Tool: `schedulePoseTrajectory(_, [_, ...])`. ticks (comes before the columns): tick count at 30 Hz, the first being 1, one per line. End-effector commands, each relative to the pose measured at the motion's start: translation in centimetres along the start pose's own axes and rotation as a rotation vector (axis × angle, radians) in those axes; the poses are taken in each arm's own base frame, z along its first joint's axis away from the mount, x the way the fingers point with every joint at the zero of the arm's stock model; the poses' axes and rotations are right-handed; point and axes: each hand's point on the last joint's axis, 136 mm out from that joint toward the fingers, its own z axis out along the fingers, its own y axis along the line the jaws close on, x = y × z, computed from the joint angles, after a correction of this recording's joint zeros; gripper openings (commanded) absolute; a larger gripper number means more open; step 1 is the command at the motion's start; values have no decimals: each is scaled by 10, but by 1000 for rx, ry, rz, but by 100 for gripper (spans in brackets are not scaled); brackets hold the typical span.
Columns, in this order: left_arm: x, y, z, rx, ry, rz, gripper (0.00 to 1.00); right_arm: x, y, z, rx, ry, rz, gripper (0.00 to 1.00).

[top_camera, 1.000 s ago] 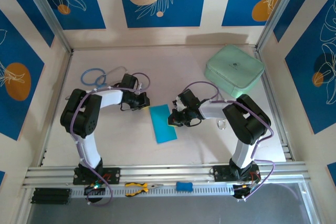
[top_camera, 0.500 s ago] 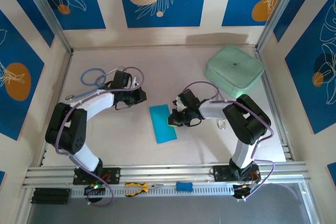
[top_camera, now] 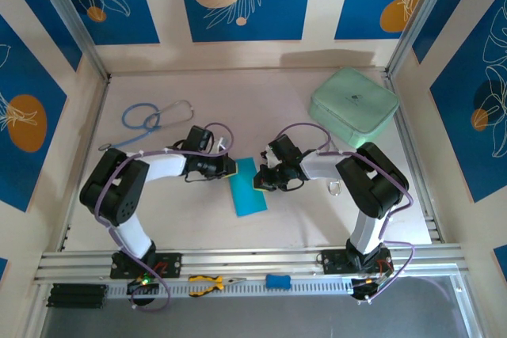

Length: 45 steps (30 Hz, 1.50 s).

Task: Fold a paper plane with a square sheet of paper (pick it up from the middle)
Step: First fold the square sheet of paper in half at the center of the table.

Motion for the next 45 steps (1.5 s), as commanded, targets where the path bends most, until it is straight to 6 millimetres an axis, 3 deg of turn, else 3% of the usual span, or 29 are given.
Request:
schedulePoseTrajectory(1, [1,19,10,-60,1,7,12,37,-52,7,175,98,108,0])
schedulePoseTrajectory(11, [-17,59,8,-184,-58,-74,11,38,-51,6,172,99,105,0])
schedulePoseTrajectory(20, [-47,58,0,-213,-106,-127,11,38,-50,6,167,99,100,0])
schedulePoseTrajectory(30, [-58,69,1,-263,-120,-182,12,39,-49,6,159,105,91,0])
schedulePoseTrajectory(45, [-79,53,-11,-260,-177,-215,15,41,-44,6,135,133,54,0])
